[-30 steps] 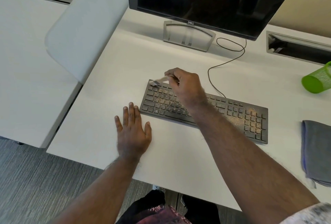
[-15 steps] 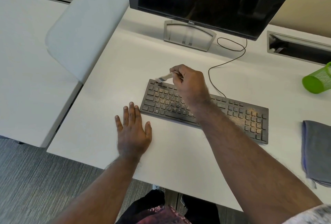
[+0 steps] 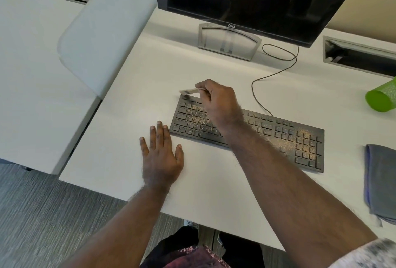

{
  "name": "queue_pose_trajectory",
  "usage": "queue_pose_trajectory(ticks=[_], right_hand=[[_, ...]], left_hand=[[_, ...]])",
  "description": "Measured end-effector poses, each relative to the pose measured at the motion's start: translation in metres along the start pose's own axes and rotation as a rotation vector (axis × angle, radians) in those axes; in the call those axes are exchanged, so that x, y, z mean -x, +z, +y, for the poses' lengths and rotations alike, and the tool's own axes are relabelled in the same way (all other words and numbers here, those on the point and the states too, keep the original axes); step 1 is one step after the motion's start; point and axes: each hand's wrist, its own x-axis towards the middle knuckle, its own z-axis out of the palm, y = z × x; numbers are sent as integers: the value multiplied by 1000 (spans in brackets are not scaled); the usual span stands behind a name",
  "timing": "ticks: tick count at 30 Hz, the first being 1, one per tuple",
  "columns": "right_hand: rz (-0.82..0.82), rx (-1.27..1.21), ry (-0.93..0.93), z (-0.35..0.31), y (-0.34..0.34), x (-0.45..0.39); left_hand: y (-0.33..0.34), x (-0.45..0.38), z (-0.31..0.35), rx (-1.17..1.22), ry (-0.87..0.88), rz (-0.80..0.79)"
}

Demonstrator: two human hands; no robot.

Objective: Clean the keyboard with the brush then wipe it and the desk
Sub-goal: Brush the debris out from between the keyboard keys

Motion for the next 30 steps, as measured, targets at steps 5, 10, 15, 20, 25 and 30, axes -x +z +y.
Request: queue_pose_trajectory(ticks=[5, 10, 15, 20, 25, 30], right_hand=[[-11, -40, 8, 3, -6, 3], [11, -17, 37, 3, -7, 4], [-17, 0, -3, 3, -12, 8], [77, 29, 74, 10, -17, 6], [-18, 40, 13, 7, -24, 12], [34, 34, 15, 10, -34, 7]], left_hand=[[0, 0, 0, 4, -1, -2], [0, 0, 0, 7, -3, -3], [1, 0, -1, 6, 0, 3], [2, 0, -1, 9, -3, 6], [1, 0, 0, 6, -3, 8], [2, -1, -1, 7, -2, -1]])
